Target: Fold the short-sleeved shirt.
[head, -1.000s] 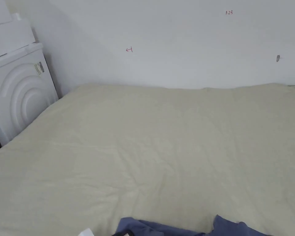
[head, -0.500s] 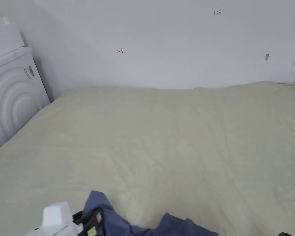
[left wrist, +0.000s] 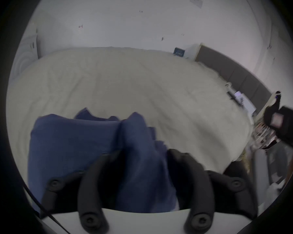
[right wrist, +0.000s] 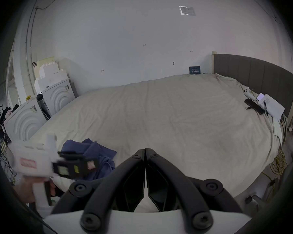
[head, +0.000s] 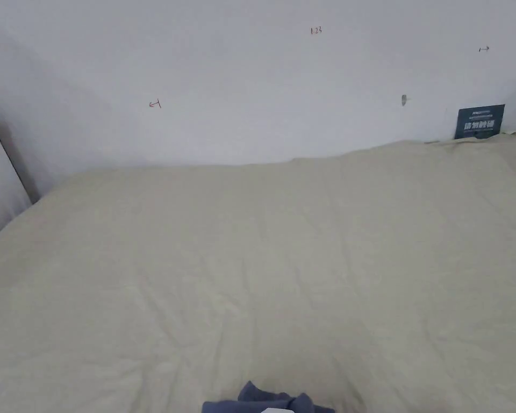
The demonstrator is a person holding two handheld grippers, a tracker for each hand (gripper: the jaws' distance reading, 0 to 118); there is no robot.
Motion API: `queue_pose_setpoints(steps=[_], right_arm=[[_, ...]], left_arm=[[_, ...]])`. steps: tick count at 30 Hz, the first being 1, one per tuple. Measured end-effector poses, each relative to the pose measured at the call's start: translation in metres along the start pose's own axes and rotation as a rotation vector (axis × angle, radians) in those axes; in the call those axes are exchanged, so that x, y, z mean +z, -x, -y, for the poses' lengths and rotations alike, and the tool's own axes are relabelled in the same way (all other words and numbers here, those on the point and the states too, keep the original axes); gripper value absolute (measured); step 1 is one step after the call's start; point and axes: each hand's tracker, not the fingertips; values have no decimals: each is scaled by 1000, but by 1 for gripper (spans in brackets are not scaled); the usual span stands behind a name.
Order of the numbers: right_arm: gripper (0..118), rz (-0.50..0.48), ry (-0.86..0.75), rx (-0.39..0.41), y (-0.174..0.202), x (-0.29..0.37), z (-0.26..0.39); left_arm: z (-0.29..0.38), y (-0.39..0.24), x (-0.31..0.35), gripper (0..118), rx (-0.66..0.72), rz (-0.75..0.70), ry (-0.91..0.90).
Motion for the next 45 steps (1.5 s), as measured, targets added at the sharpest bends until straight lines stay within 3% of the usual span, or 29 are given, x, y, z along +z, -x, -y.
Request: queue_pose_setpoints(steps=[3, 6, 7, 9, 10, 15, 17, 19, 23, 28, 31, 33, 35, 36, 38, 40, 43, 44, 45], right_arm=[[0, 1, -3, -31, -5, 1, 0], [0, -15, -21, -74, -8, 4, -2], [0, -15, -25, -81, -8, 5, -2], [0, -17, -23, -88, -8, 4, -1], [0, -16, -19, -92, -8, 2, 0], [0, -19, 5, -96, -7, 2, 4], [0, -11, 14, -85, -6, 2, 5], [0, -14, 21, -82, -6, 2, 6], [0, -39, 40, -97, -1, -6, 8], [0, -176, 77, -121, 31, -24, 10], [0, -270, 112, -138, 56, -47, 11], [0, -353, 141, -152, 72, -64, 13], [0, -431, 175, -183, 83, -83, 16], [0, -462, 200, -198, 87, -94, 19], [0, -502, 244, -224, 89, -111, 26], [0, -480, 297, -251, 82, -130, 39], [0, -351, 402, -275, 60, -149, 62], [0, -369, 433, -345, 49, -154, 71], [0, -437, 419, -472, 37, -154, 76]], left_arm=[[-25, 20, 45, 70, 120, 136, -142], [-34, 58, 79, 68, 306, 75, -260], [-32, 70, 82, 57, 376, 75, -269], [-21, 90, 69, 24, 452, 110, -244], [-13, 94, 50, 17, 474, 148, -158], [23, 87, -23, 16, 573, 336, 43], [32, 84, -45, 13, 541, 239, 138], [36, 77, -42, 4, 503, 273, 42], [28, 65, -43, 3, 437, 198, 84], [21, 65, -35, 4, 455, 209, 91], [5, 70, 2, 5, 467, 270, 50], [-7, 83, 36, 6, 428, 288, -30], [-19, 105, 66, 19, 413, 264, -71], [-25, 121, 78, 27, 411, 258, -61], [-31, 147, 89, 58, 402, 260, -37], [-30, 172, 91, 77, 408, 200, -5], [-21, 216, 67, 83, 509, 268, 88], [-17, 228, 55, 85, 566, 306, 127], [-14, 235, 46, 86, 597, 322, 167]])
